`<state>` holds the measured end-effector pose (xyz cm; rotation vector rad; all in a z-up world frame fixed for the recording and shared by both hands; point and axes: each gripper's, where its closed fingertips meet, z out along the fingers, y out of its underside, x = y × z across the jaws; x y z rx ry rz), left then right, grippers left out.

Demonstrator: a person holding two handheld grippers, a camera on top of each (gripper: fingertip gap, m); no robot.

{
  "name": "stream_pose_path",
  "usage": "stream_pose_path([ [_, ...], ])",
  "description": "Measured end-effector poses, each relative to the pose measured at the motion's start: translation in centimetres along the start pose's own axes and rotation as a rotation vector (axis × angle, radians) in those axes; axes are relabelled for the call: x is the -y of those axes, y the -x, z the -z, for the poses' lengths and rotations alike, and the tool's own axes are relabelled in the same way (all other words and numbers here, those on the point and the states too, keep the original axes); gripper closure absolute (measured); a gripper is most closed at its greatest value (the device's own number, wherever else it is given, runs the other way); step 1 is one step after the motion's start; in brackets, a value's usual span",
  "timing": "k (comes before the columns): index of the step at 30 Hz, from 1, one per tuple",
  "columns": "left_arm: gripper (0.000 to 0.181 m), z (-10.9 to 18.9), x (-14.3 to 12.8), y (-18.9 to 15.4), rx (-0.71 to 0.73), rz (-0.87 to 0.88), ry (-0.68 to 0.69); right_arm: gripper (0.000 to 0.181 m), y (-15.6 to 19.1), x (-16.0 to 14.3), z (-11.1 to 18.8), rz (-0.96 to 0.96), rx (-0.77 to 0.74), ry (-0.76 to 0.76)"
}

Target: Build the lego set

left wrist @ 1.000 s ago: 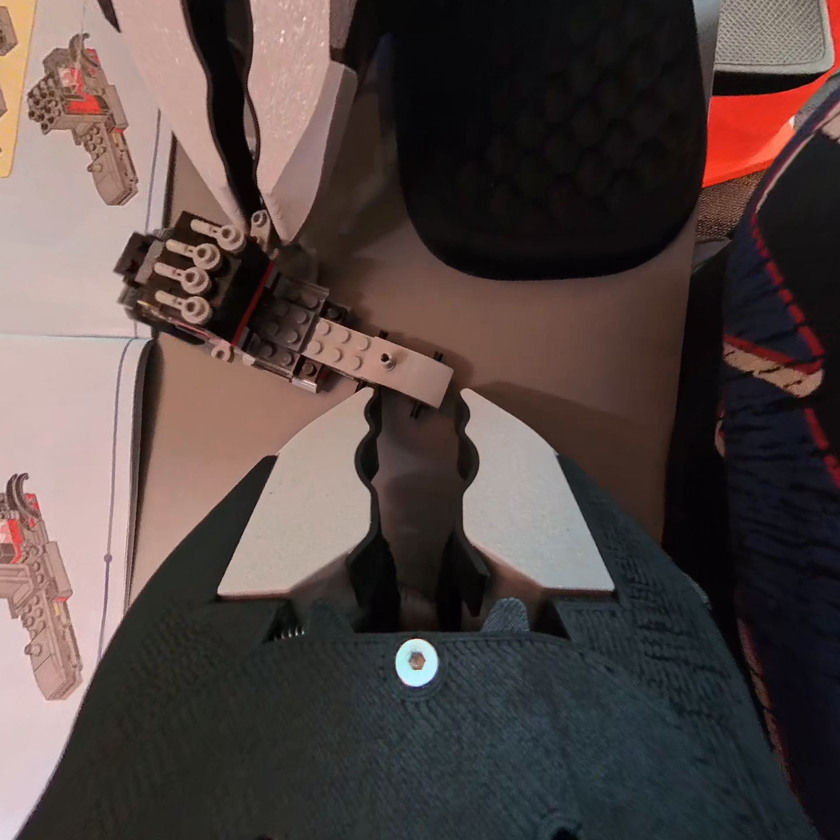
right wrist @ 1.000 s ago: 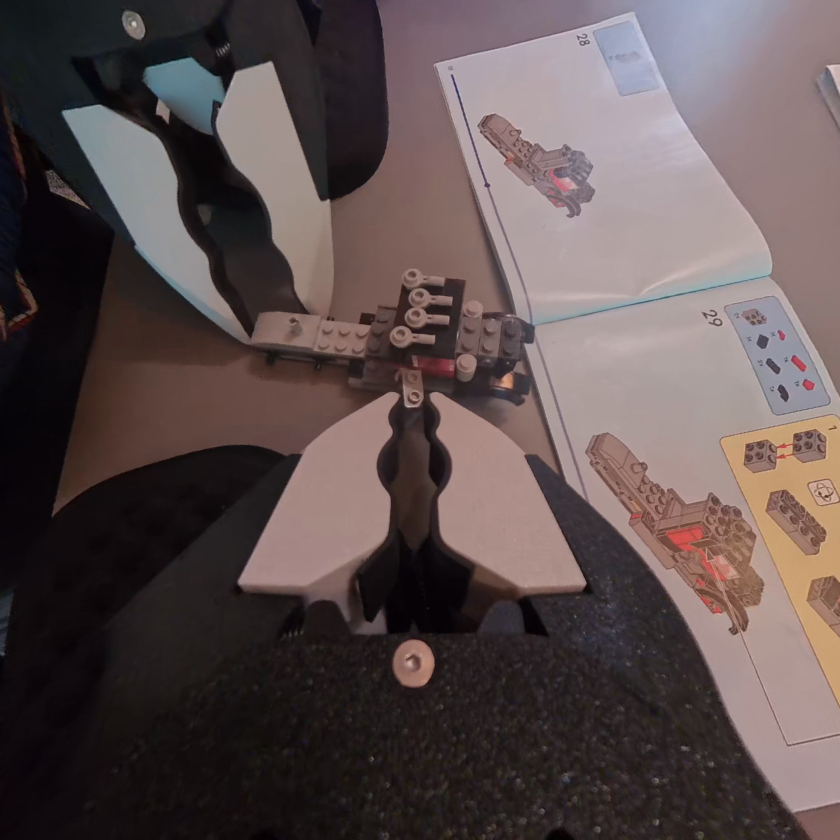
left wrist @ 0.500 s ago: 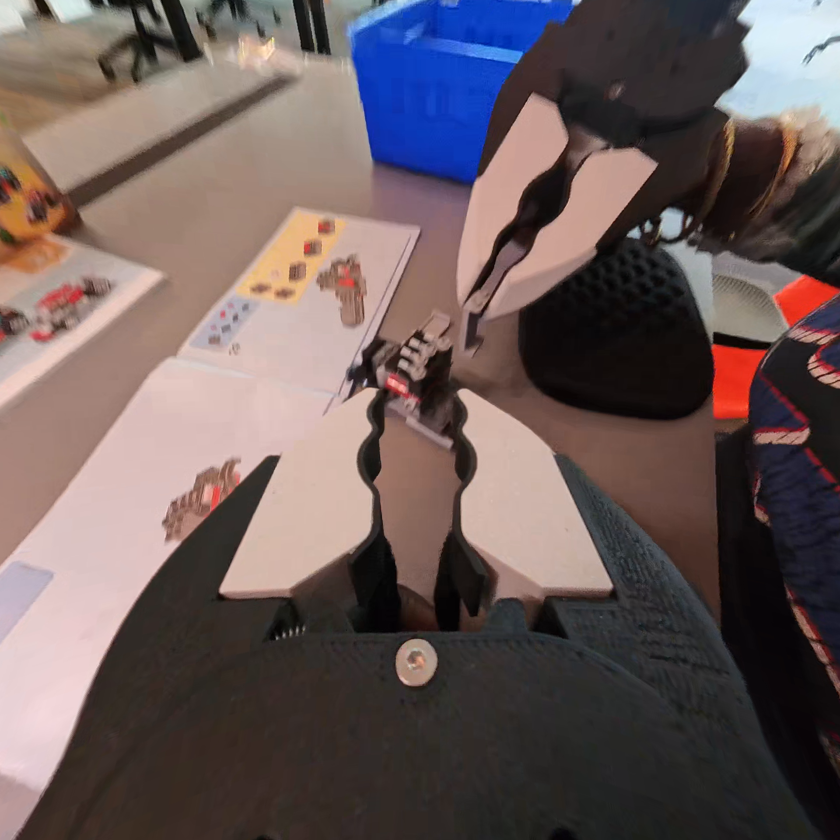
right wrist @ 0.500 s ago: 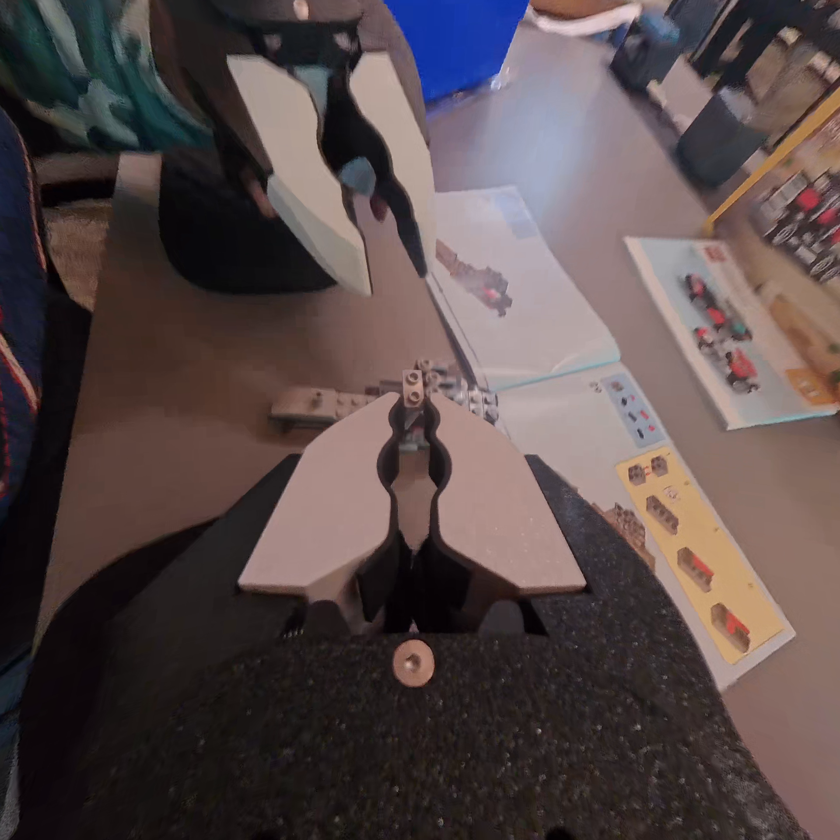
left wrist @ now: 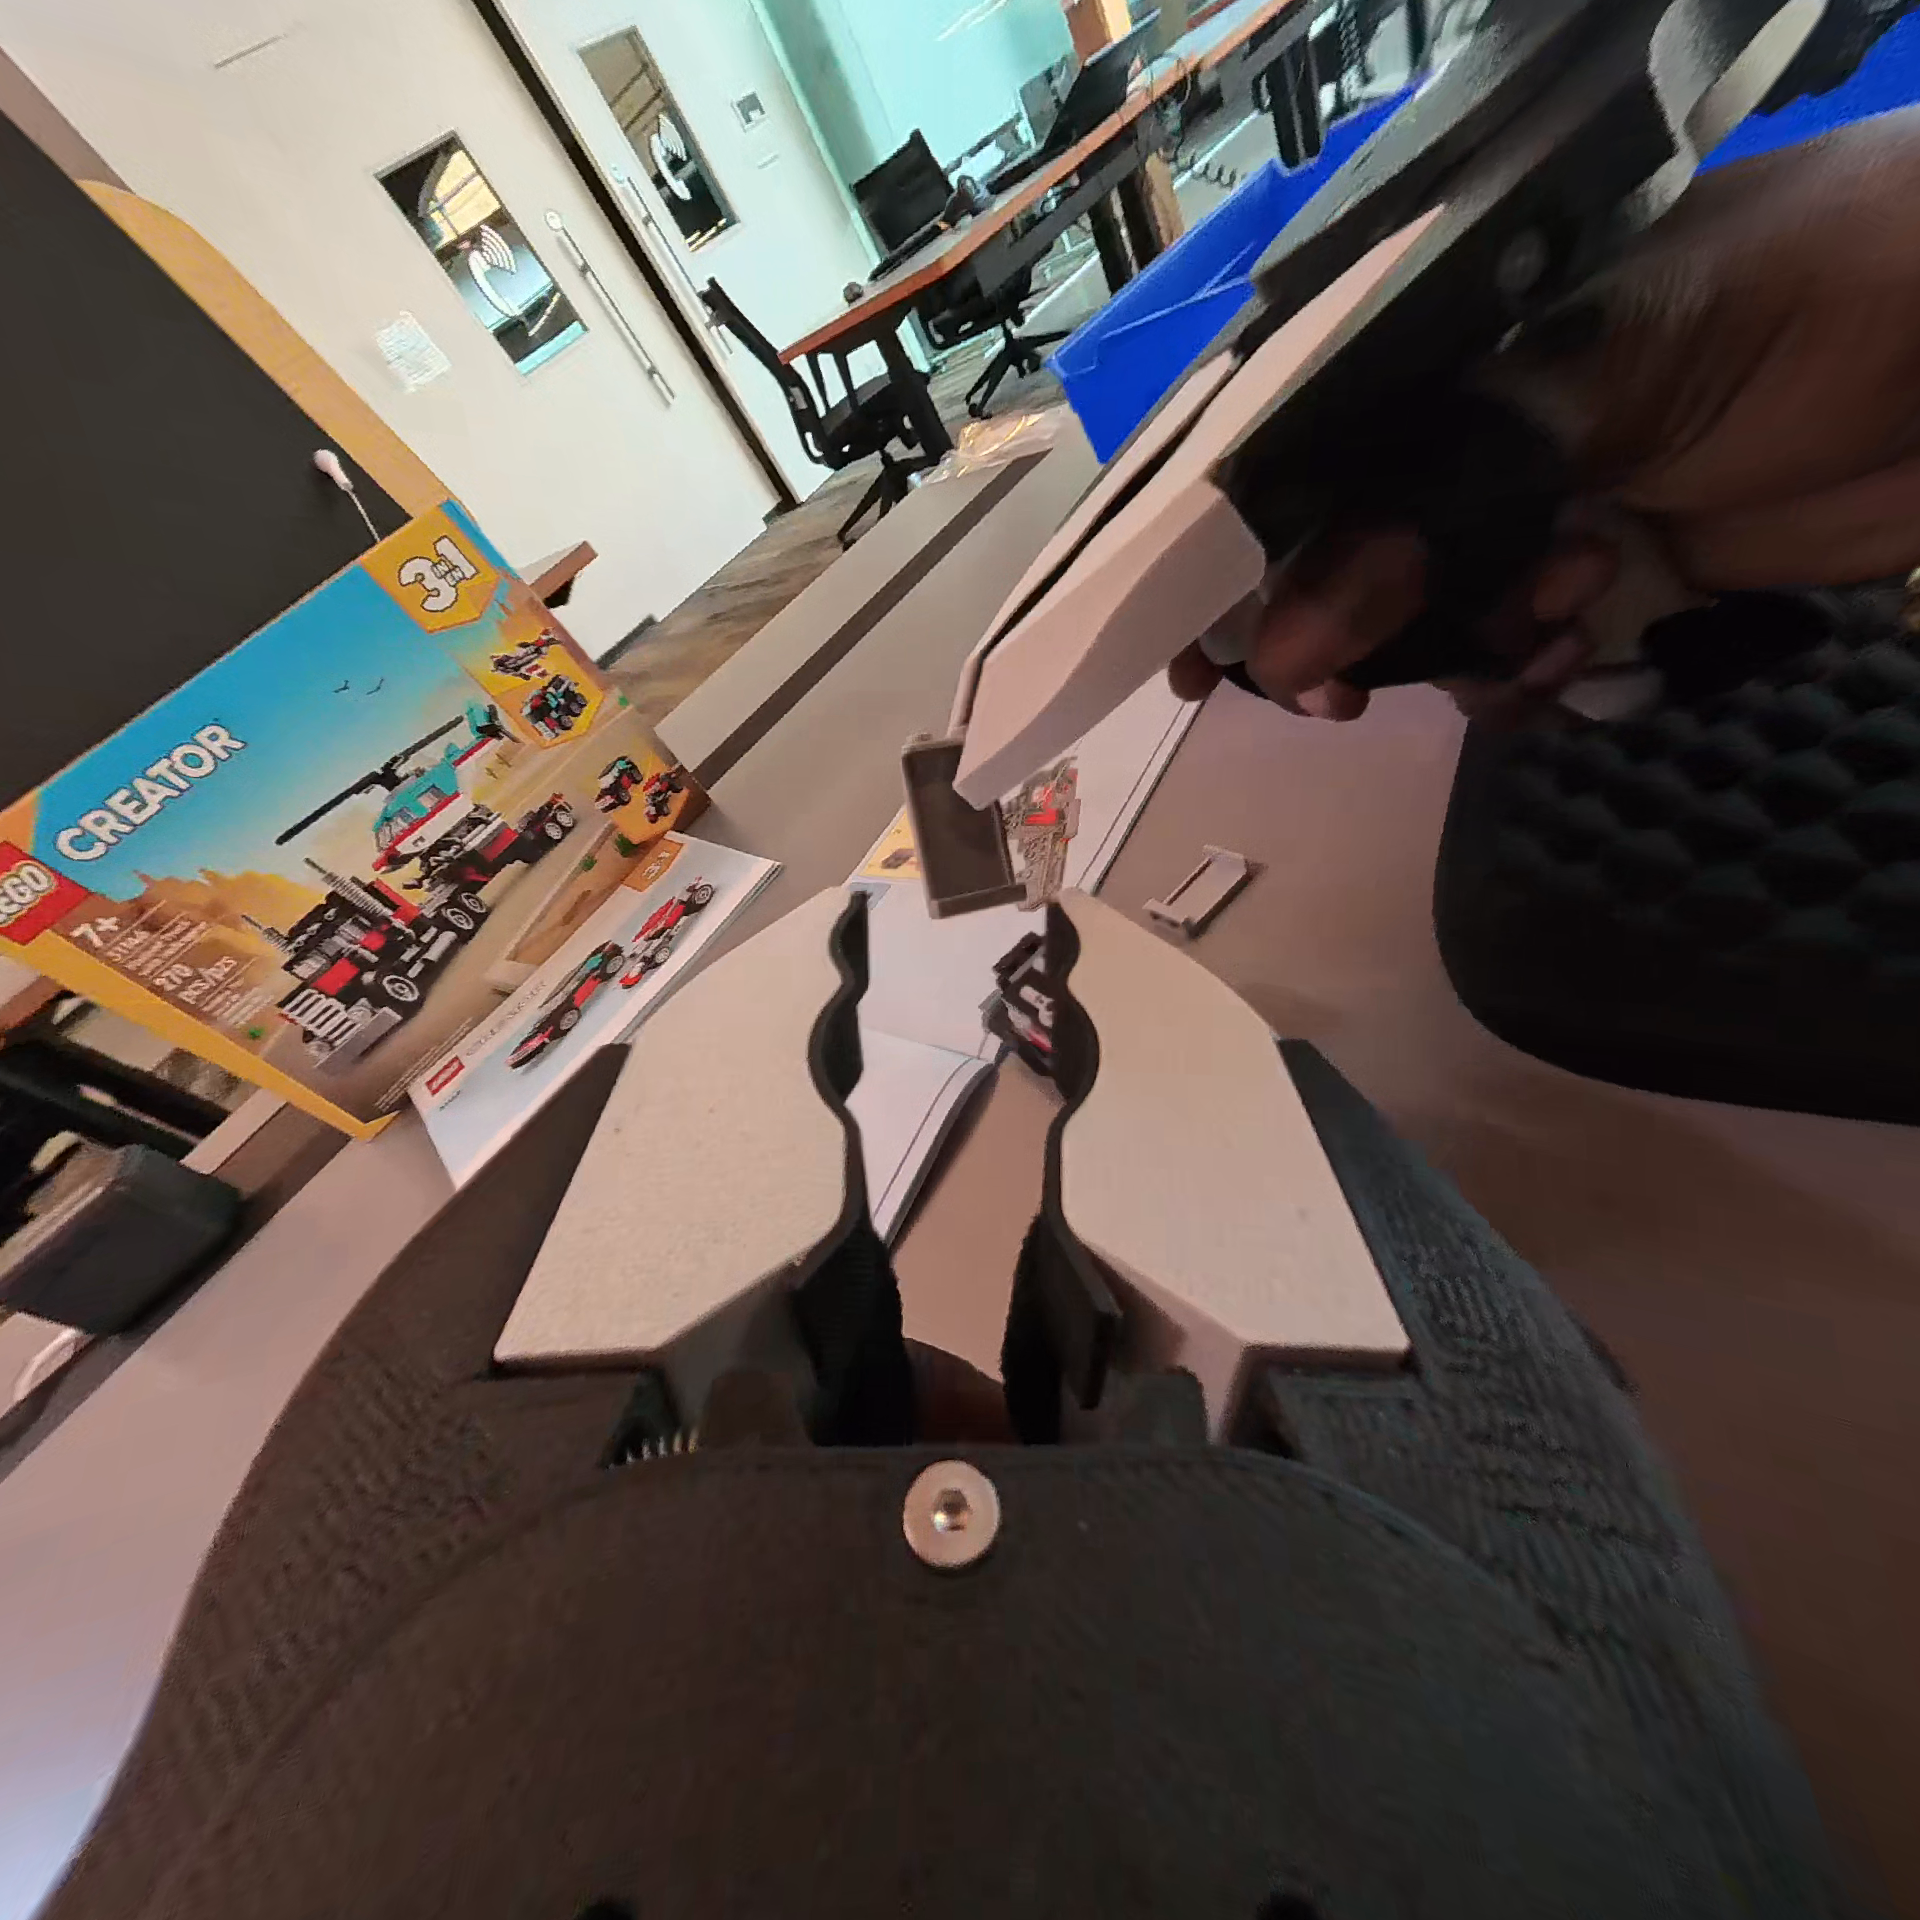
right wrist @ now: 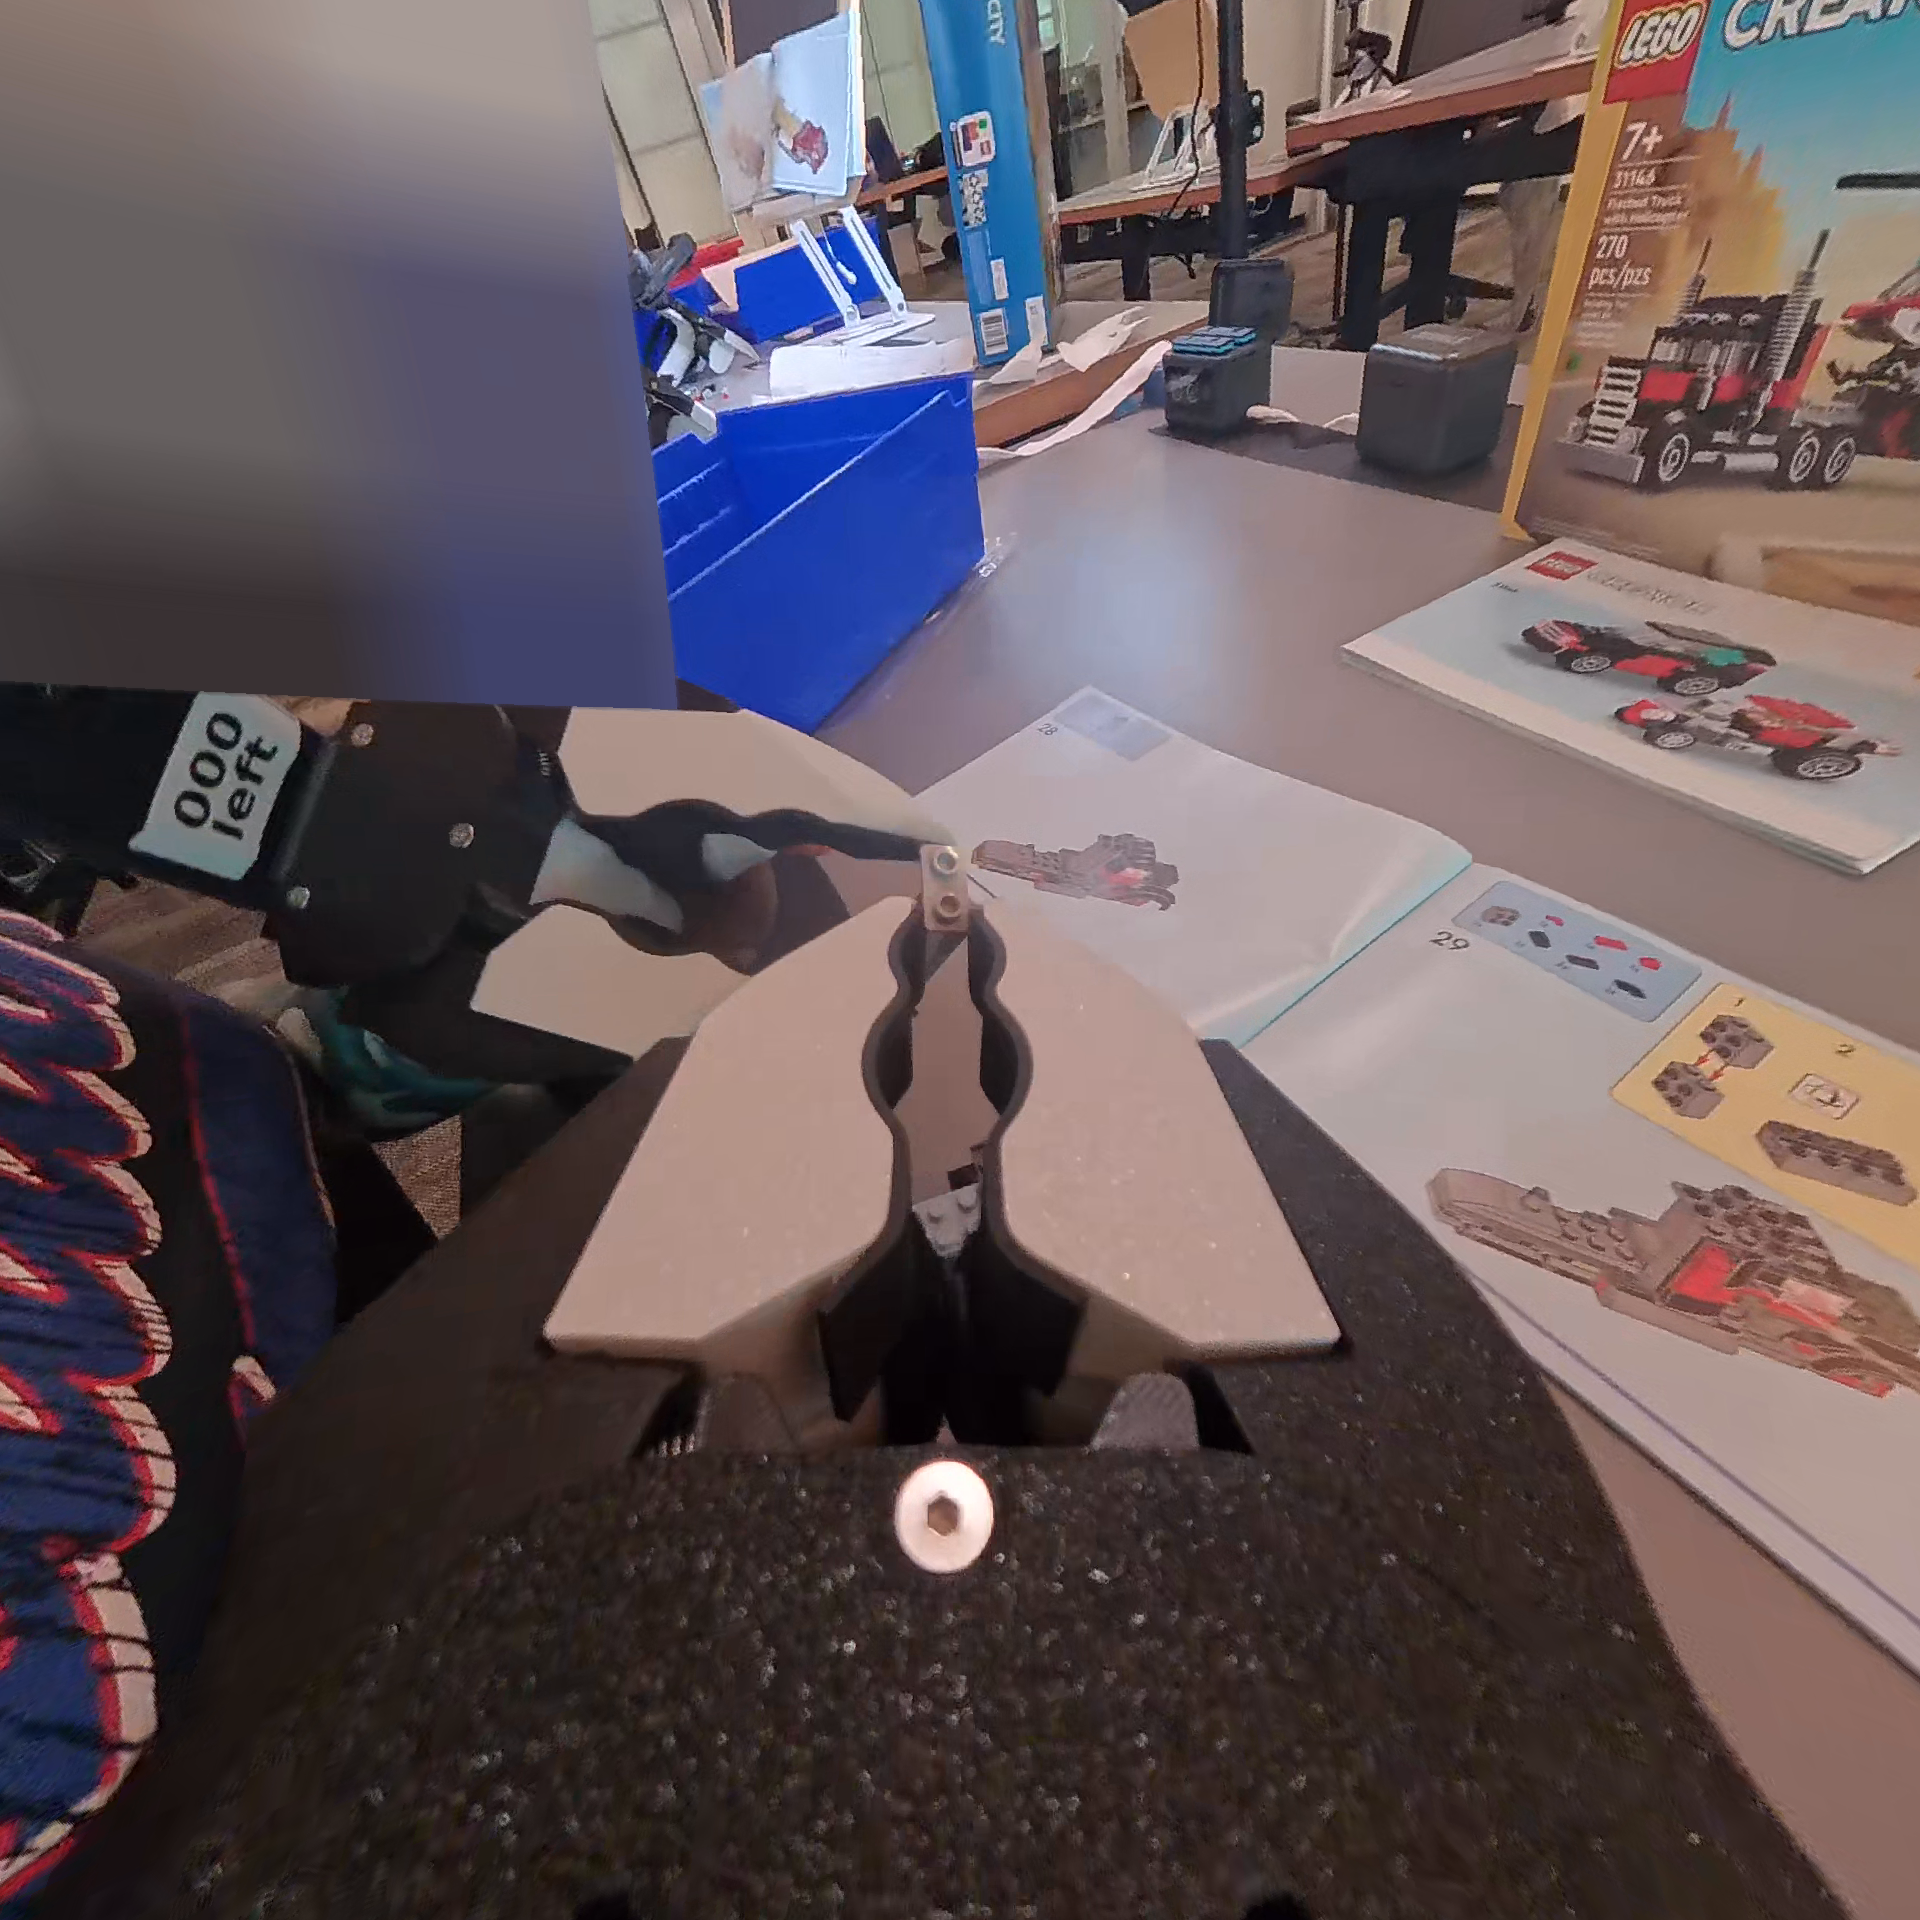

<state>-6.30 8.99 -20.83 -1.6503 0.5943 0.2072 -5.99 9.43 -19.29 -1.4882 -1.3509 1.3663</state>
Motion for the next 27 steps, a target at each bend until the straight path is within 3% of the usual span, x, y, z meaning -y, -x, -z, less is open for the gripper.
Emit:
stream_pose_path([
  [3,0.163,-0.2,-0.3,-0.2,0.008,-0.035,0.035,0.174,0.4,0.1,-0.2,-0.015,0.0,-0.011],
  [7,0.163,0.2,-0.4,-0.4,-0.002,-0.018,0.016,0.173,0.8,-0.2,-0.3,0.014,-0.001,0.016],
  [13,0.163,0.6,-1.3,0.0,0.035,-0.065,0.025,0.167,1.2,0.2,-0.3,0.261,-0.022,0.119],
  [19,0.164,1.5,-0.5,-1.7,-0.184,-0.009,-0.073,0.158,3.1,0.7,1.5,0.853,0.24,0.335],
  [23,0.164,2.1,-0.2,-2.2,-0.251,-0.033,-0.104,0.161,4.4,1.0,1.5,0.986,0.435,0.42],
  [27,0.164,2.2,-0.3,-2.4,-0.244,-0.075,-0.097,0.158,4.3,-0.4,1.2,1.098,0.516,0.539],
])
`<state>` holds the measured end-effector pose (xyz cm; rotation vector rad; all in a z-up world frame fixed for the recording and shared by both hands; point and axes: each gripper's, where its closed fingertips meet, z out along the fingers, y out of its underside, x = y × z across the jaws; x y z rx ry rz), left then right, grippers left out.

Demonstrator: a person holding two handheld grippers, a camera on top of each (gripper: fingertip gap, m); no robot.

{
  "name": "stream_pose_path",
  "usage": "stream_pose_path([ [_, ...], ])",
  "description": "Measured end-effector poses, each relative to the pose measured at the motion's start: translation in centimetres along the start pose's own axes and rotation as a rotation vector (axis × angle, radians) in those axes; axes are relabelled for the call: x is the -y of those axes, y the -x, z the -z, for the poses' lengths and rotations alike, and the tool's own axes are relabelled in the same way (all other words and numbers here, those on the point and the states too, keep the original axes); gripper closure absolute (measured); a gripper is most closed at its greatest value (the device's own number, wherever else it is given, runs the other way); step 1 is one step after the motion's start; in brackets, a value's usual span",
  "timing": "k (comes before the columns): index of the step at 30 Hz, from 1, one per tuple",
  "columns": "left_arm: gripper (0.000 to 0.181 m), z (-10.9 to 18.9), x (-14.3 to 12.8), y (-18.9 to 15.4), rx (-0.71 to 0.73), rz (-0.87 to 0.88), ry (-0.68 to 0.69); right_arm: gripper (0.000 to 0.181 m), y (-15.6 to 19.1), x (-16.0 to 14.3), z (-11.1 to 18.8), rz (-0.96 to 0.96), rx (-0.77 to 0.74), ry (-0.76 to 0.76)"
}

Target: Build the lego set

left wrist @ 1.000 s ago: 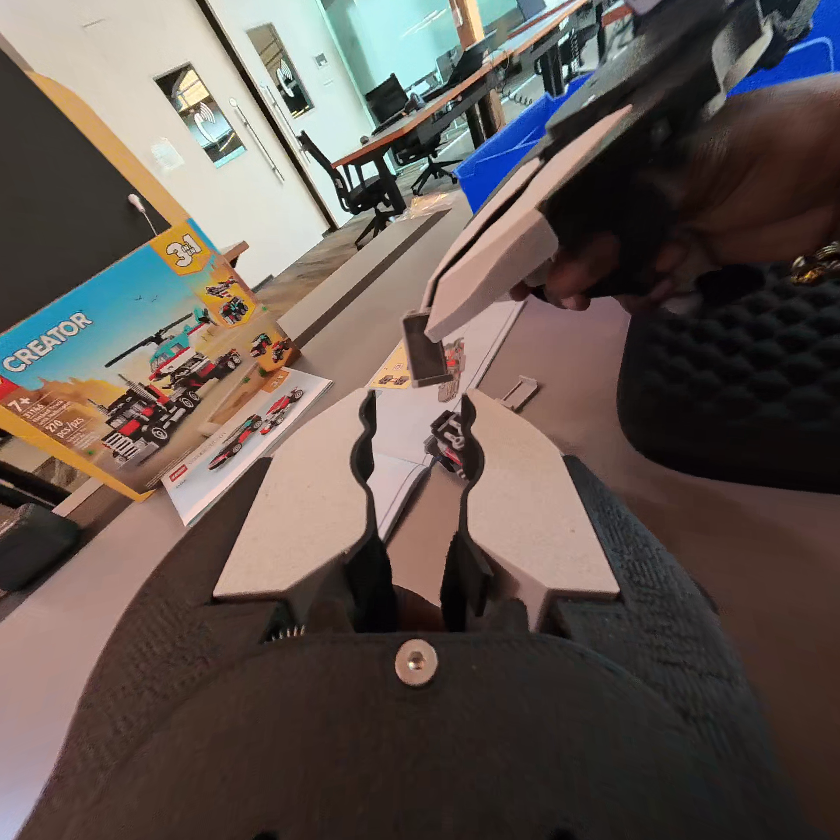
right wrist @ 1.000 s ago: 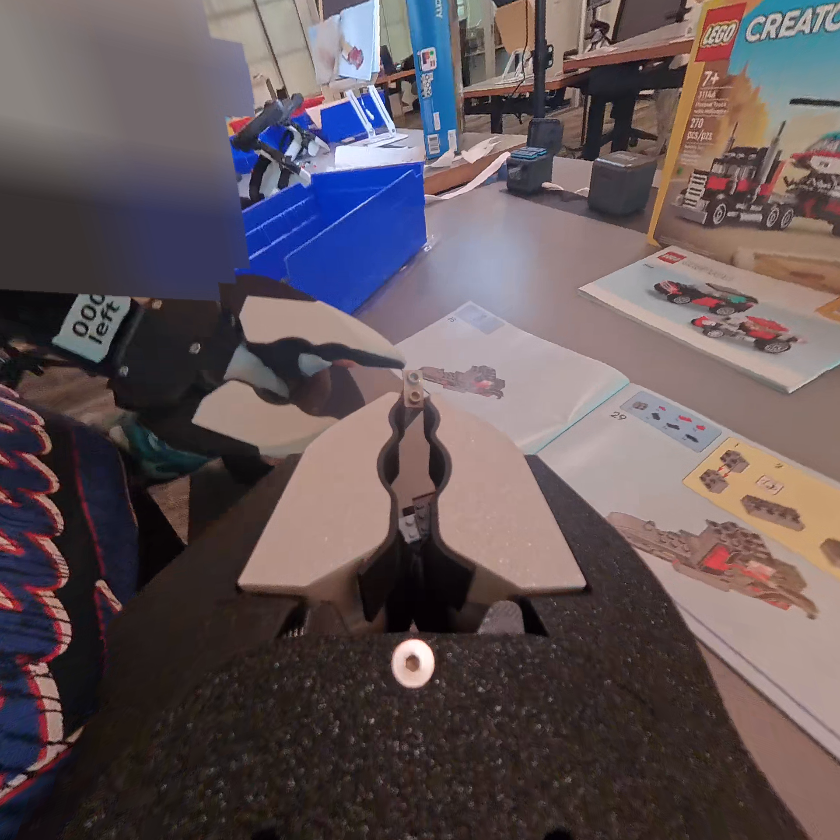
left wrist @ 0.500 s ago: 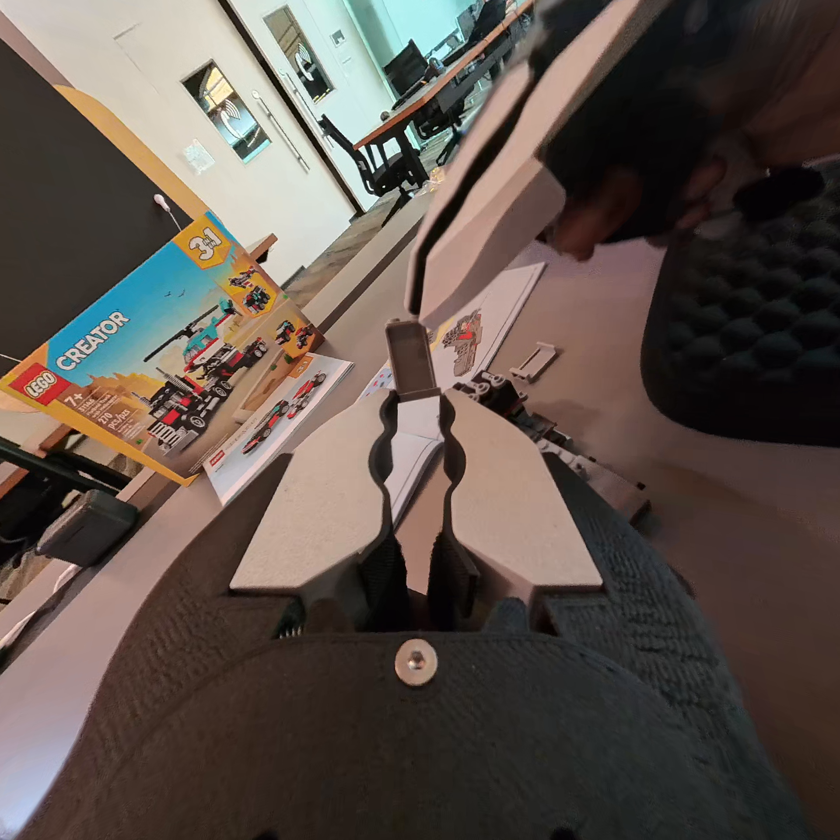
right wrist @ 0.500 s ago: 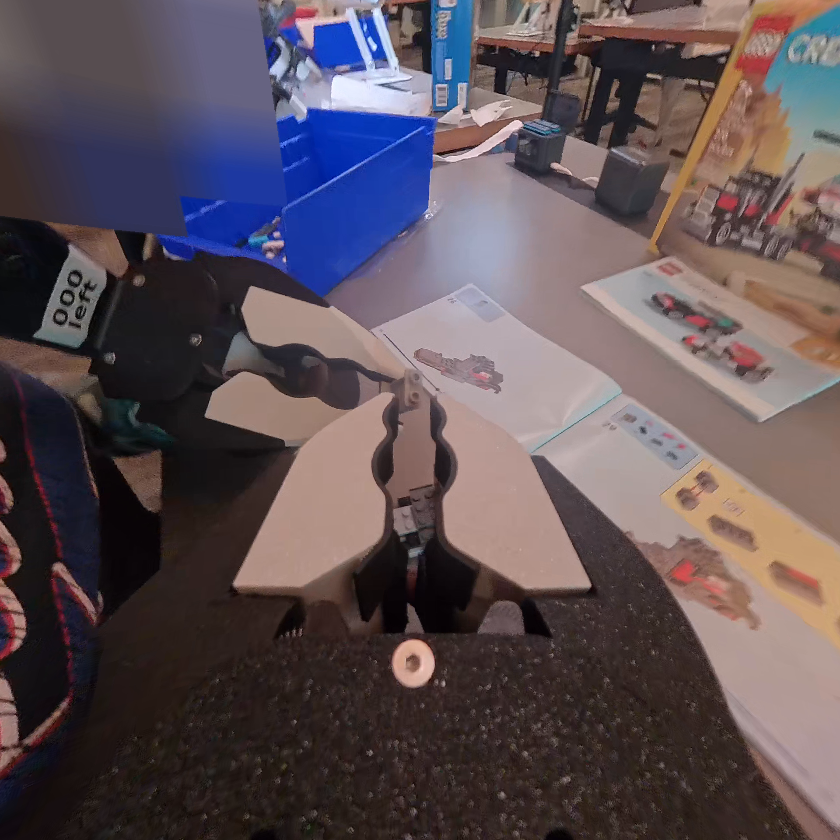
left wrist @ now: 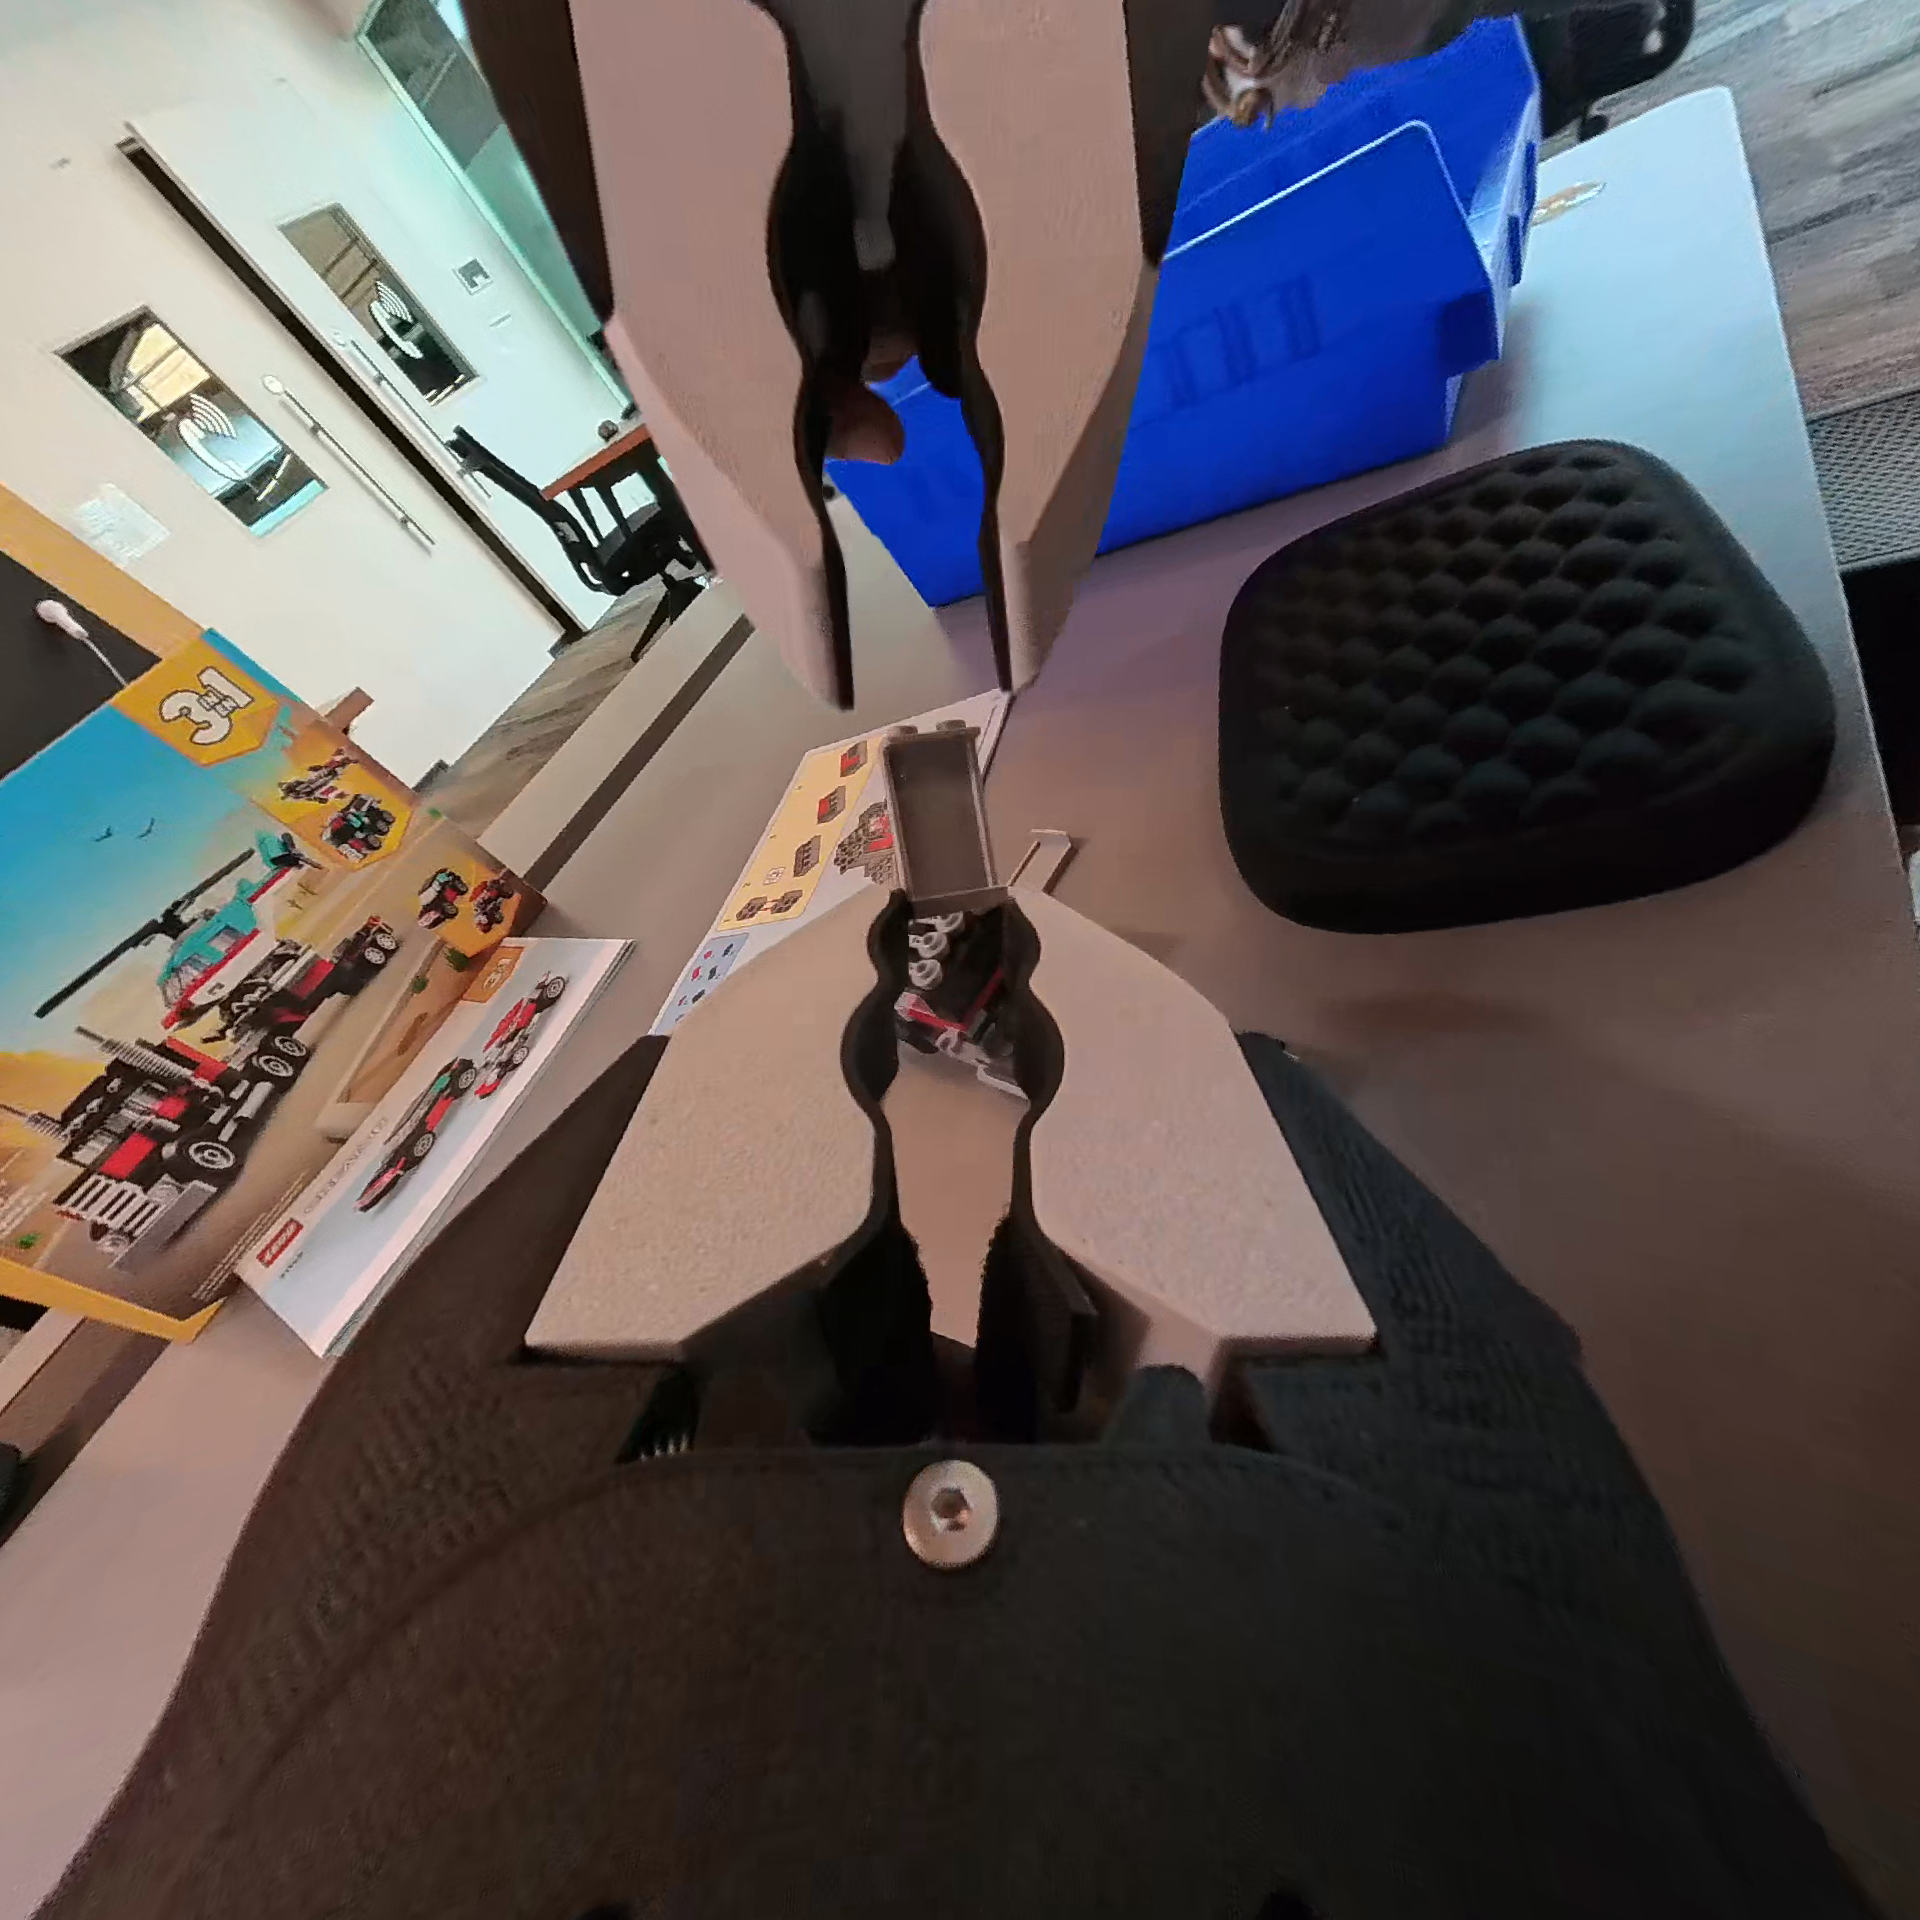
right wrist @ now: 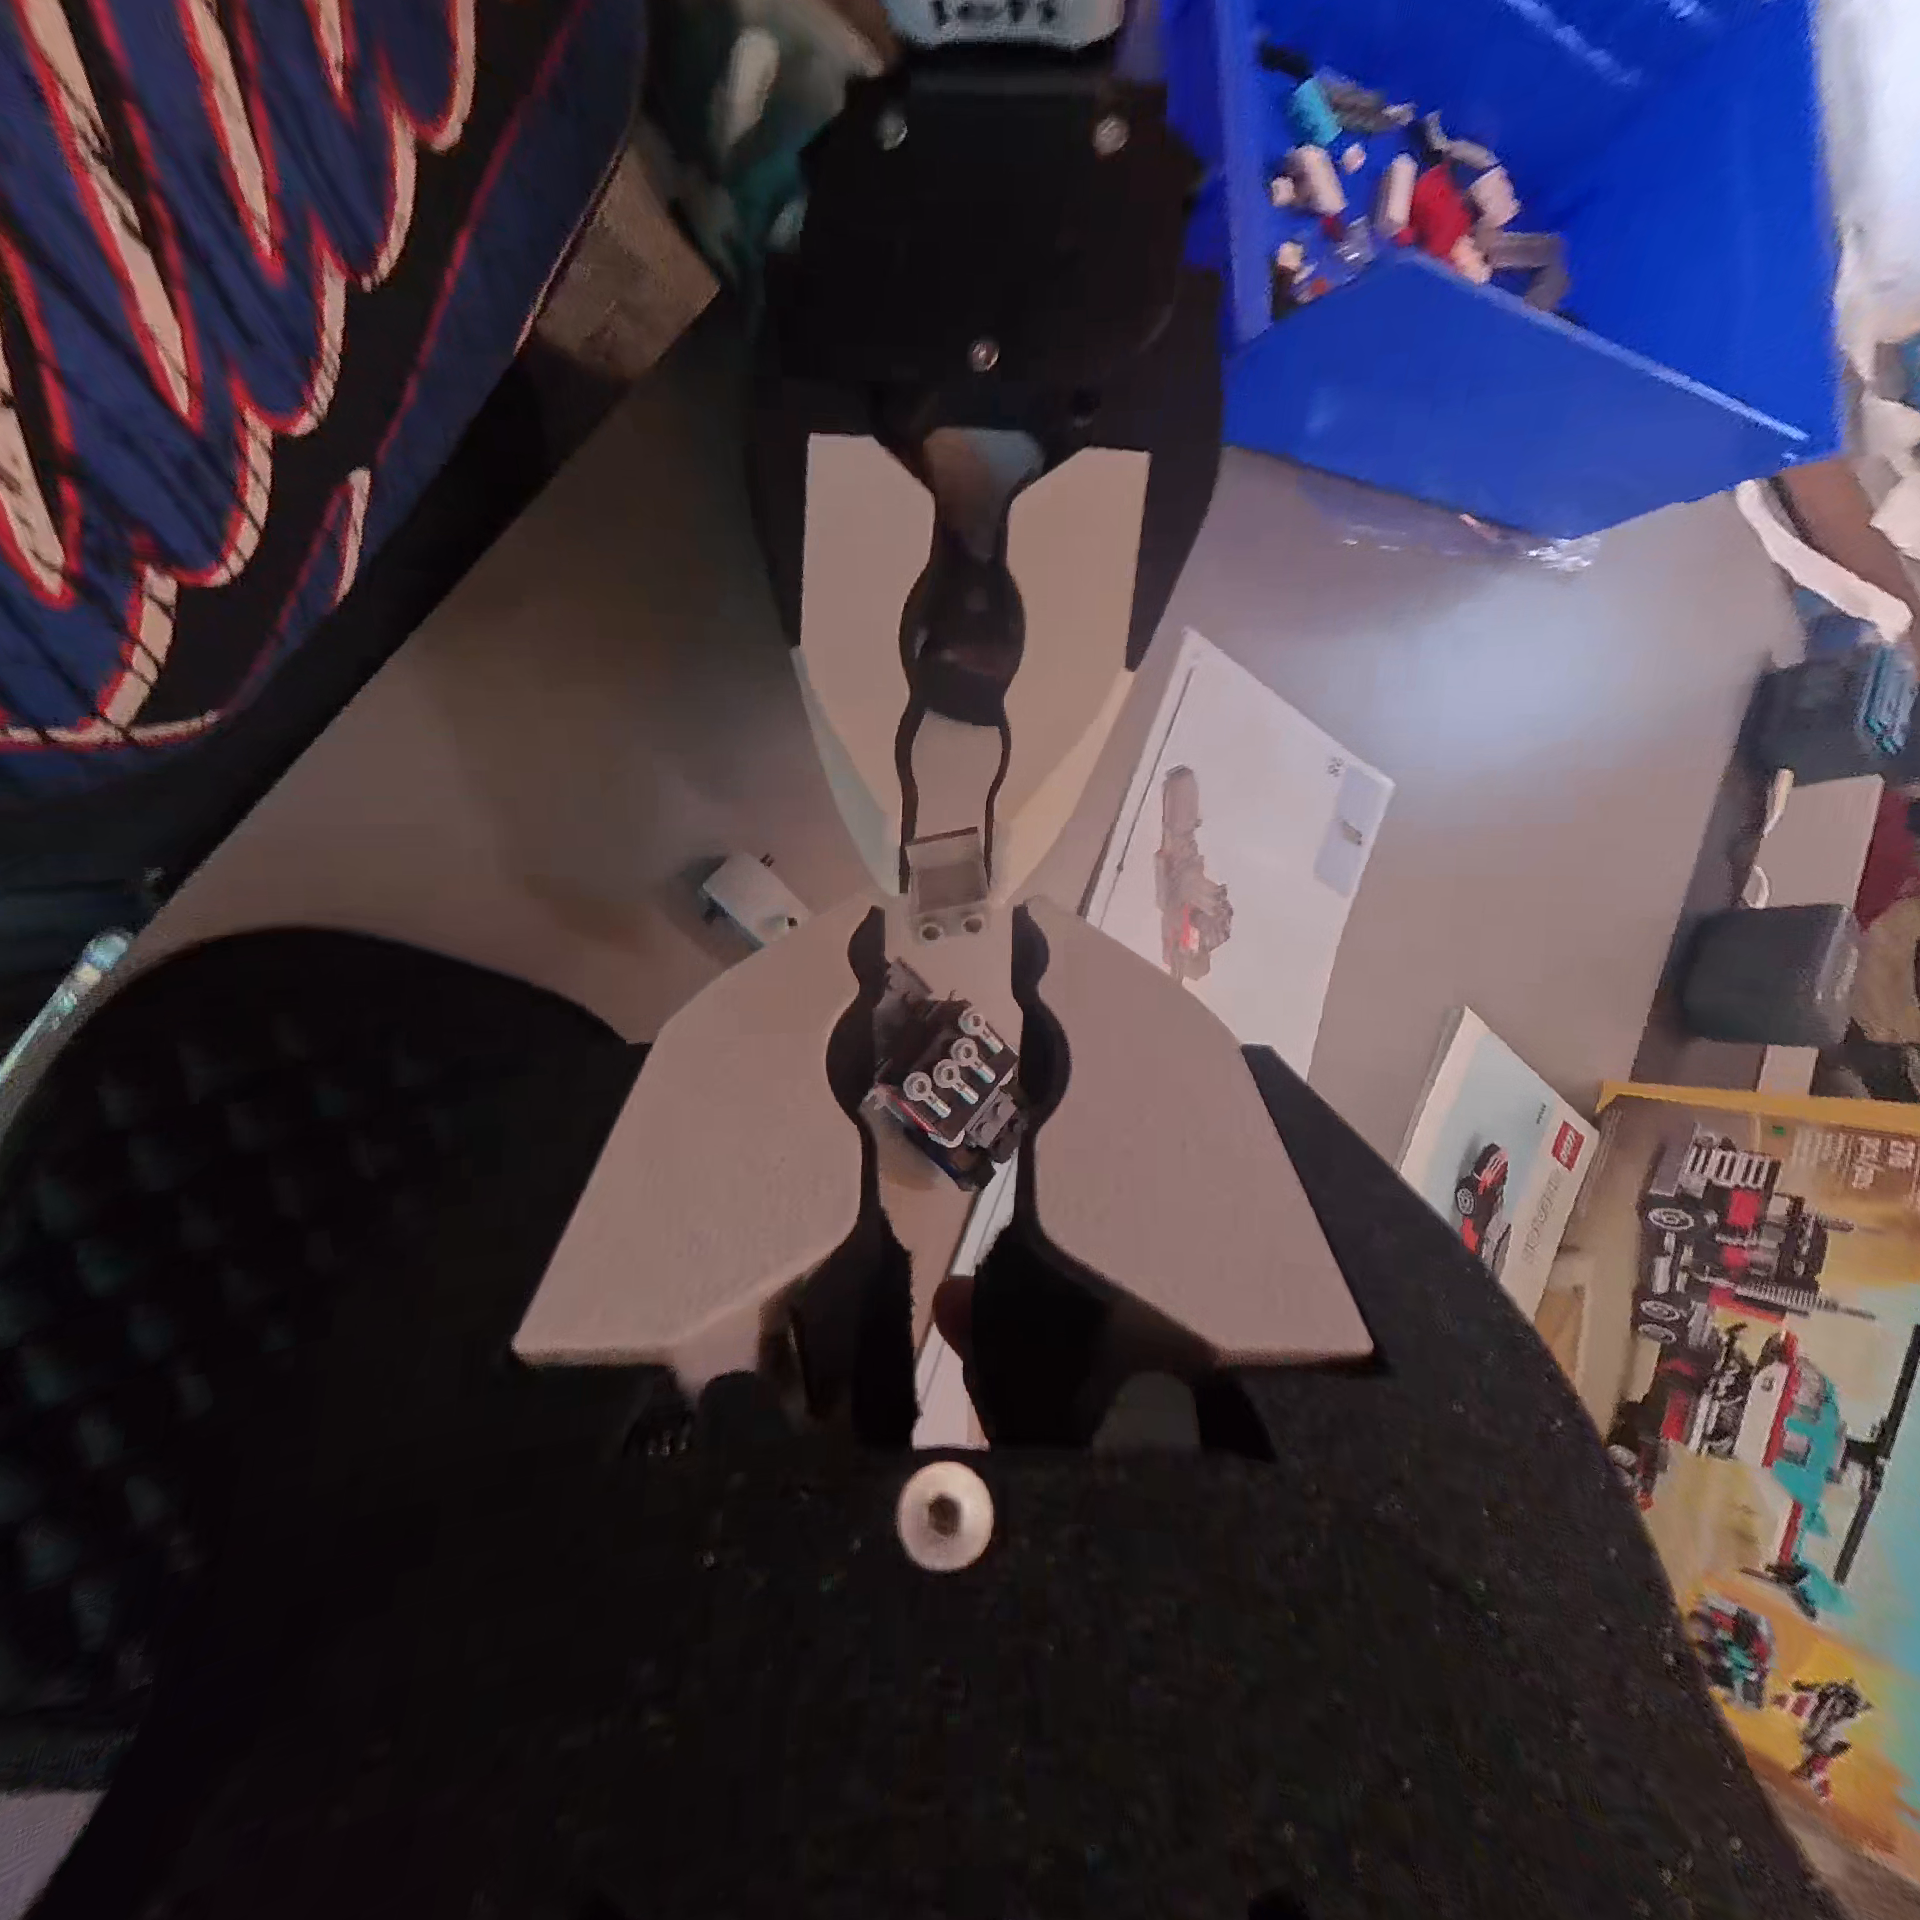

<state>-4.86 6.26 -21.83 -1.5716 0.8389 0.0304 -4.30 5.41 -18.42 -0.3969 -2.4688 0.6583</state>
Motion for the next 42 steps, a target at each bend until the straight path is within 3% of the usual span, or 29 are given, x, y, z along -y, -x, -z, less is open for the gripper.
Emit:
stream_pose_path([
  [10,0.164,0.0,-0.2,0.1,0.016,0.02,0.004,0.166,-0.1,-1.2,-0.7,0.156,0.035,0.141],
  [14,0.125,0.1,-2.6,0.5,0.06,0.141,0.199,0.165,-0.4,-3.2,0.4,0.188,0.067,0.256],
  [20,0.111,-1.4,-3.7,-3.4,-0.029,0.163,0.422,0.166,-0.1,-4.3,0.6,0.187,0.091,0.288],
  [22,0.111,-1.7,-5.1,-4.5,-0.065,0.095,0.53,0.166,0.2,-4.2,0.4,0.188,0.096,0.282],
  [25,0.122,-1.4,-5.5,-4.5,-0.064,0.064,0.563,0.166,0.7,-4.3,0.3,0.202,0.112,0.282],
  [30,0.13,1.6,-7.4,-2.5,0.034,0.055,0.659,0.166,1.1,-4.4,-0.7,0.25,0.165,0.315],
  [36,0.136,2.7,-6.1,-2.7,0.058,0.149,0.537,0.166,0.3,-4.7,-2.7,0.23,0.296,0.49],
  [42,0.139,2.7,-6.3,-2.6,0.081,0.115,0.538,0.166,0.0,-4.9,-4.1,0.243,0.428,0.637],
])
